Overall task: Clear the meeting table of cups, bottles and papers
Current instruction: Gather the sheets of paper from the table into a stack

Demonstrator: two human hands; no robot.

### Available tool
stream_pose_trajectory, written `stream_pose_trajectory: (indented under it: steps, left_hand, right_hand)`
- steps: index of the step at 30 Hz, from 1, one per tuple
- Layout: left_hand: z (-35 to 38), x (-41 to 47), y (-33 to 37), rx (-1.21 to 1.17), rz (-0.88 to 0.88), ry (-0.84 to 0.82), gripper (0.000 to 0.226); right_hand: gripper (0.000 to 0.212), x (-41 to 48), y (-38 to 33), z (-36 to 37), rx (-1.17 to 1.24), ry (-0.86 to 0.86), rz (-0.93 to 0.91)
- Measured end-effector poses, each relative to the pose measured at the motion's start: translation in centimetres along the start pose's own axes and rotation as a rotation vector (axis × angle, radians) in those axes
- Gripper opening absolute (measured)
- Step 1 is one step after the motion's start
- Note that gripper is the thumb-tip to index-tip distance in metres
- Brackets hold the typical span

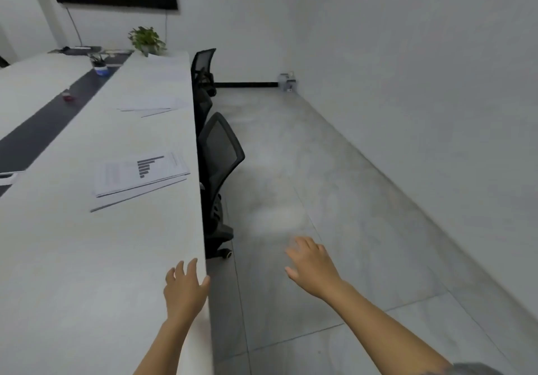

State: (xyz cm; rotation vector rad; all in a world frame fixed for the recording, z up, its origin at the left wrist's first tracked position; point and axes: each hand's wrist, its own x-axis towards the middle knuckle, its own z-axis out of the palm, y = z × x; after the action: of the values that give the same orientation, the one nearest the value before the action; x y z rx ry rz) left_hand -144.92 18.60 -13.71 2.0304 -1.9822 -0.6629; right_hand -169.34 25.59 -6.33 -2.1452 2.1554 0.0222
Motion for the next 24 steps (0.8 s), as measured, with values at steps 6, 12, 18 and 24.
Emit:
stream_pose_trajectory:
  steps: [6, 12, 18, 24]
  left_hand:
    - [0.9, 8.8, -1.2, -0.066, -0.183, 0.029, 0.055]
    - [0.5, 19.2, 0.0, -0.058, -0.250, 0.054, 0.053]
    - [-0.1, 24.0, 0.1, 0.076, -0.266, 0.001, 0.048]
    - [-0.9, 26.9, -1.4, -0.067, -0.367, 0.080, 0.030]
  right_hand:
    - [0.045, 12.3, 0.2, 0.4, -0.103, 0.016, -0.232]
    - [0.048, 25.5, -0.6, -0.6, -0.191, 0.034, -0.397]
    - [0.046, 34.0, -3.6, -0.3, -0.103, -0.061, -0.522]
    - [0.048, 41.0, -6.8, -0.5, -0.053, -0.199, -0.713]
